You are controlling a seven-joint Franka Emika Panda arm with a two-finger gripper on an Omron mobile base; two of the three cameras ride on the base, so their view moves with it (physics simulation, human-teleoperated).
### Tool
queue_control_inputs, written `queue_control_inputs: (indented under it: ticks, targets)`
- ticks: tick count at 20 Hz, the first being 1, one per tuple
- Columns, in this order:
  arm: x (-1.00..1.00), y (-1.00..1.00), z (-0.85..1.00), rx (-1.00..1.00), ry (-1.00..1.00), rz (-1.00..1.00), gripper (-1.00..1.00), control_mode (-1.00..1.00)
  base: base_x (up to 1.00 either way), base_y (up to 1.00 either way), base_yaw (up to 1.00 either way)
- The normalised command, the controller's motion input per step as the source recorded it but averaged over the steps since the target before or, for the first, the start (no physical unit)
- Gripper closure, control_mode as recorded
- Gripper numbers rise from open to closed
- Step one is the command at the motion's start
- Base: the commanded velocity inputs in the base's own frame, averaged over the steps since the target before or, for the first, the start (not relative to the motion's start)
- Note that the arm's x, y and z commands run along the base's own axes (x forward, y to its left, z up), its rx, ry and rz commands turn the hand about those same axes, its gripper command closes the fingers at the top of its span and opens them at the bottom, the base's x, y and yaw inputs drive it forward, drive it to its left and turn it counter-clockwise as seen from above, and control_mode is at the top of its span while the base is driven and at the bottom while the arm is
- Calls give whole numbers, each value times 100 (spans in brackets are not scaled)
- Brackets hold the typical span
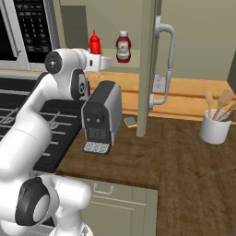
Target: Put the shaker and condiment bottle from the counter next to their counterparts in the cabinet.
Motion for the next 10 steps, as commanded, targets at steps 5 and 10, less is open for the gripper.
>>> queue_control_inputs:
  ticks: [5,10]
  targets:
    - [24,-7,-1,-1,0,0,100,-100,0,0,0]
    - [19,-10,-5,-2,0,0,100,-100,0,0,0]
